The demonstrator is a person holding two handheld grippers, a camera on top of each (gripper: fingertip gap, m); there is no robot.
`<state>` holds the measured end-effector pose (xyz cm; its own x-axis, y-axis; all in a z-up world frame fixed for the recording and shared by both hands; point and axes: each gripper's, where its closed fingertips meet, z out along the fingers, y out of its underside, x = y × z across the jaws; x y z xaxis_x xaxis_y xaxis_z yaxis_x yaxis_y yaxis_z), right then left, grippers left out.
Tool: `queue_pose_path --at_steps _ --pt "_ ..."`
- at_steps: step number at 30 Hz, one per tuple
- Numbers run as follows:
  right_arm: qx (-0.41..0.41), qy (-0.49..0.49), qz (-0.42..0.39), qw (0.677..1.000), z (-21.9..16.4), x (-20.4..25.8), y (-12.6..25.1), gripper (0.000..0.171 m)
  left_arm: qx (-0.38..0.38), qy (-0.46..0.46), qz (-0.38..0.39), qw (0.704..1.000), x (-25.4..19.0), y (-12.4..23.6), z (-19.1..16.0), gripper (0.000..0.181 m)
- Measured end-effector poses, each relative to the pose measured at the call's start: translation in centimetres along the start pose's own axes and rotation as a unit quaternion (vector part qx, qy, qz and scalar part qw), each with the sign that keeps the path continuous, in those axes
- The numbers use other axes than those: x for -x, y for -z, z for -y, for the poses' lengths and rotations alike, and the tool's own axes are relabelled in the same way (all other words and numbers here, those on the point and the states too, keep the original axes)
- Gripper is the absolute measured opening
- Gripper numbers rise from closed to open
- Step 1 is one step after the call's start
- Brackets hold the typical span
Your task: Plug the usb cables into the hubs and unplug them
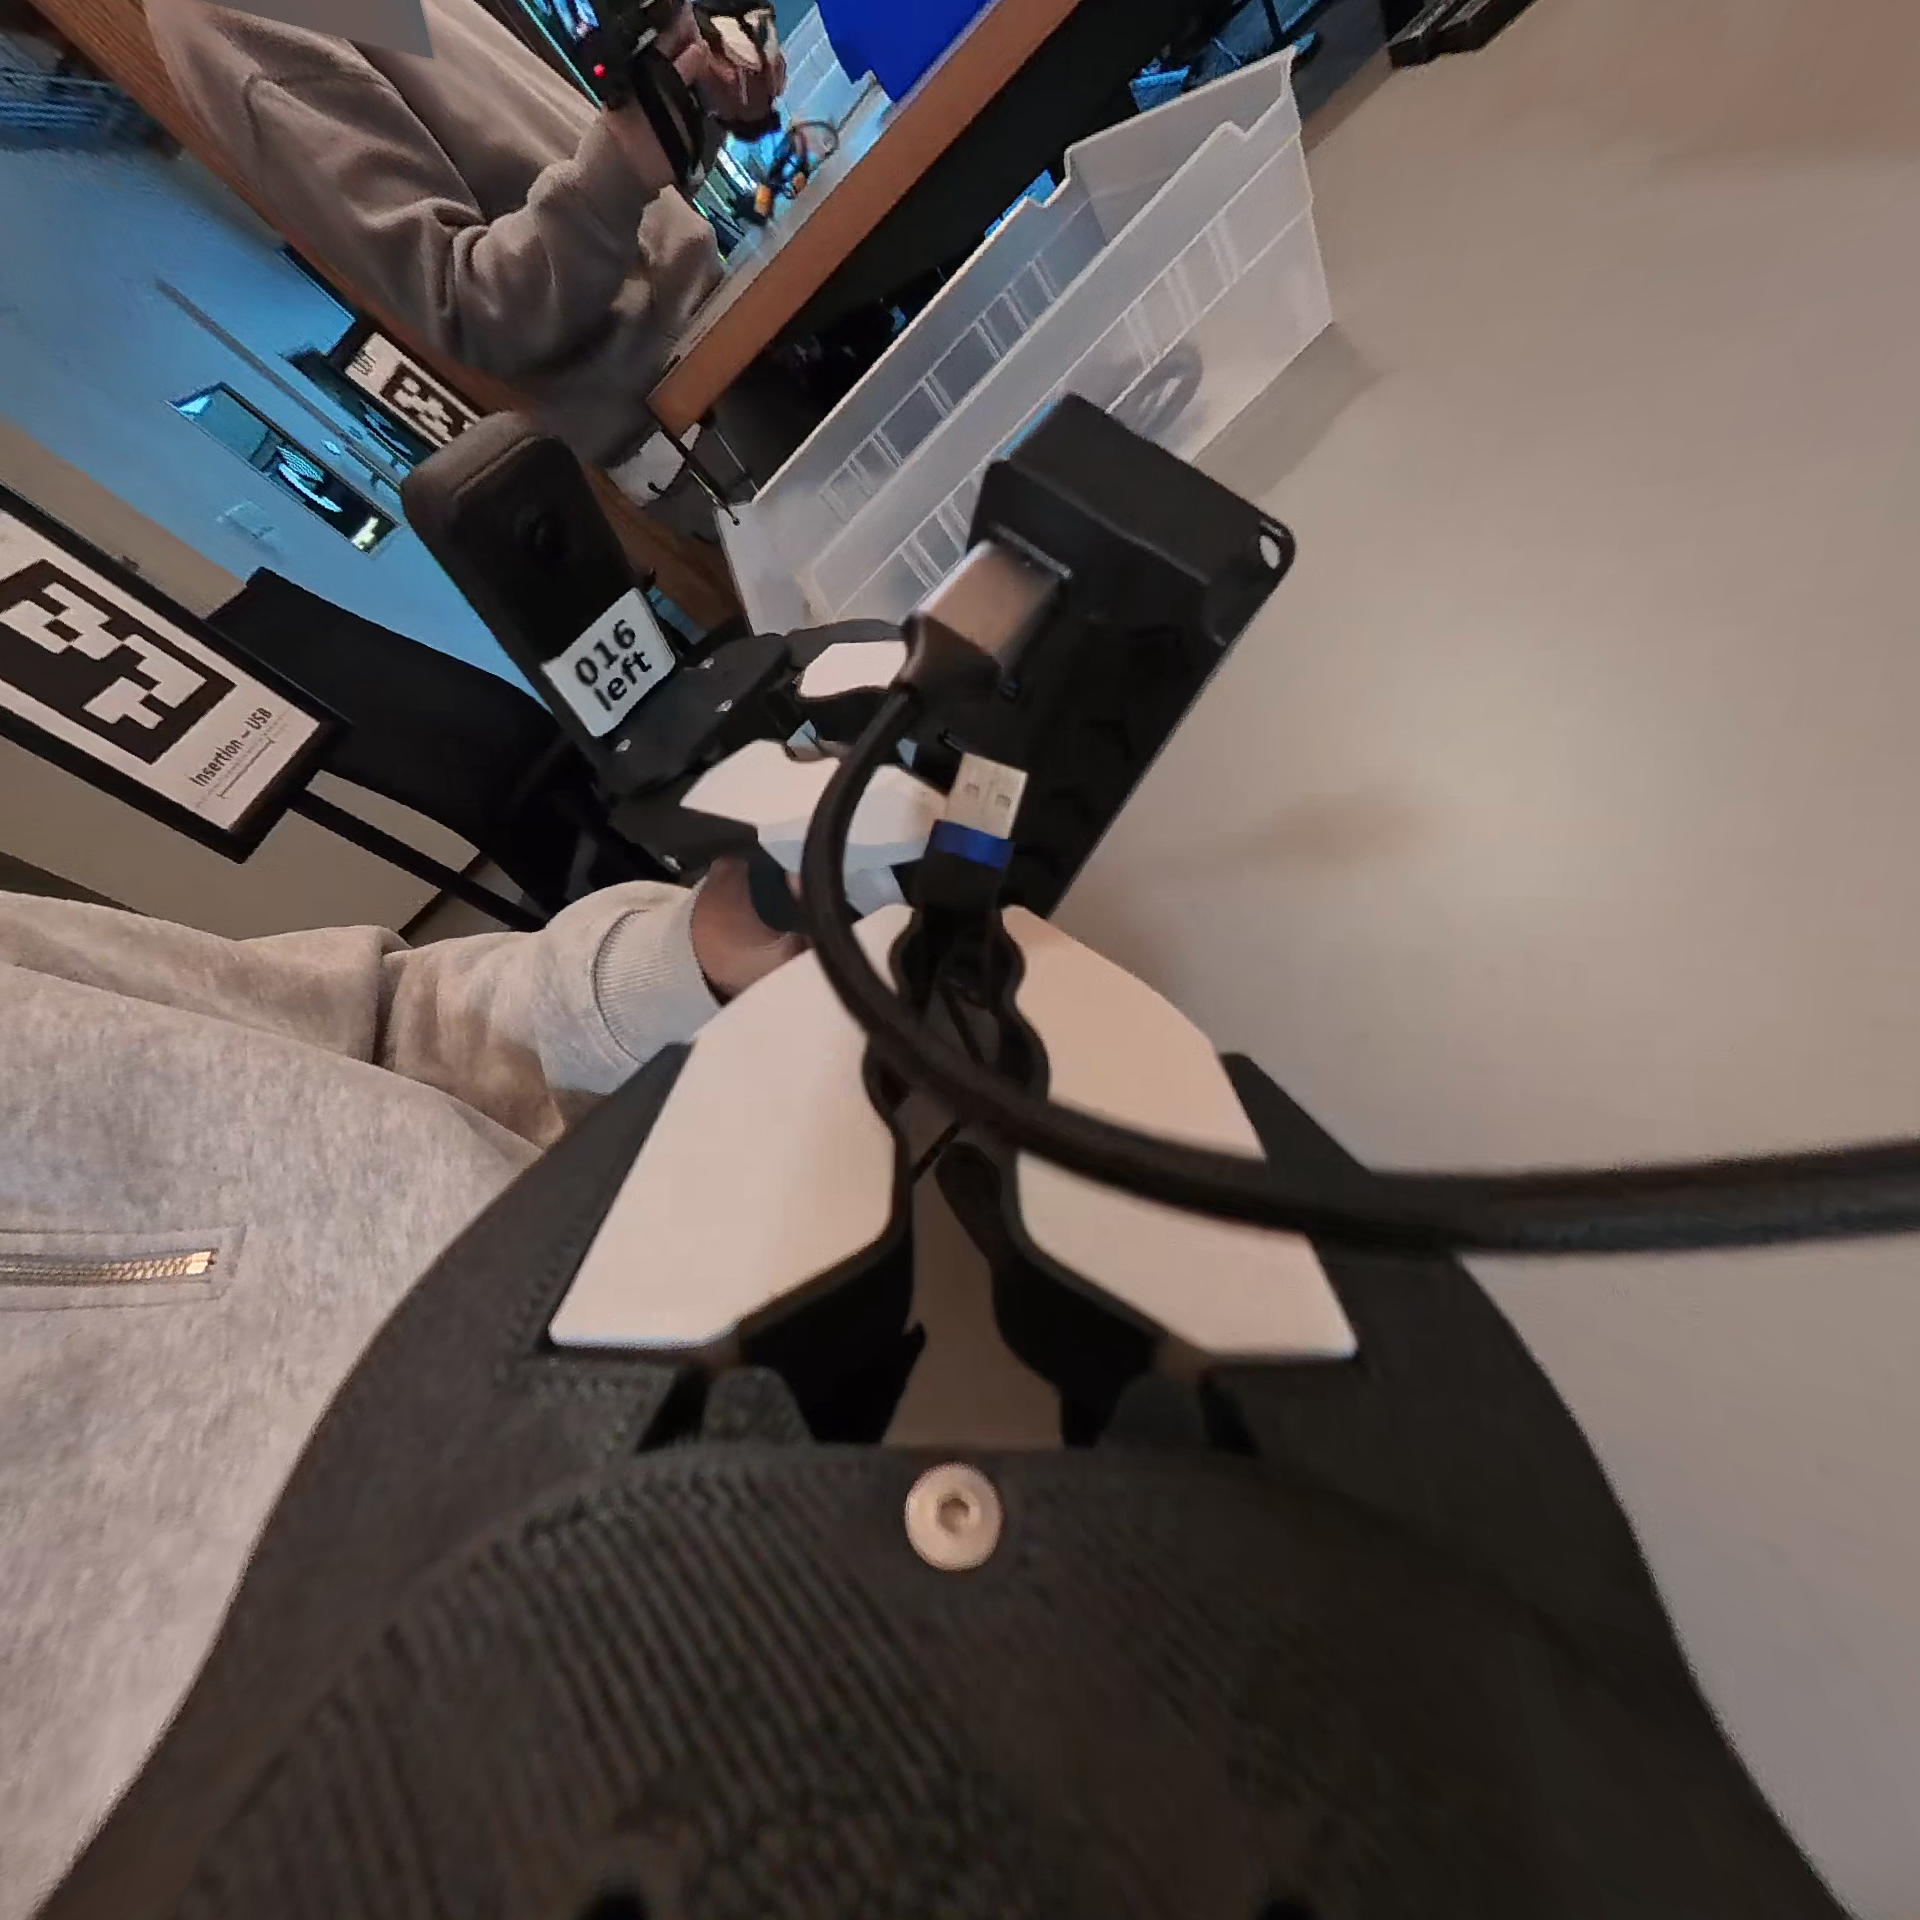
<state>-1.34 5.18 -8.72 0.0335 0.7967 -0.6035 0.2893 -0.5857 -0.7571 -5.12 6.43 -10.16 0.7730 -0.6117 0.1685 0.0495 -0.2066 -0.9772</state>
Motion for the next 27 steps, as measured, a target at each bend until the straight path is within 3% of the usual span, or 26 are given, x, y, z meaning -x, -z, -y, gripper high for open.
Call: queue_pose_path --at_steps 7,14,22,27 --pt "0.111 0.049 -0.153 0.981 -3.7 -5.9 0.7 0.011 -0.013 0.085 0.036 0.996 2.4 0.6 -0.3 0.026" --pt "0.161 0.081 -0.230 0.956 -6.0 -9.8 1.2 0.012 -0.007 0.098 0.037 0.994 2.7 0.5 -0.6 0.026" --pt "0.135 0.140 -0.280 0.940 -4.6 -9.3 2.3 0.021 -0.007 0.109 0.038 0.993 2.9 0.6 -0.7 0.026" --pt "0.157 0.200 -0.322 0.912 -5.6 -8.5 1.7 0.021 -0.003 0.105 0.037 0.994 2.9 0.5 -0.8 0.026"
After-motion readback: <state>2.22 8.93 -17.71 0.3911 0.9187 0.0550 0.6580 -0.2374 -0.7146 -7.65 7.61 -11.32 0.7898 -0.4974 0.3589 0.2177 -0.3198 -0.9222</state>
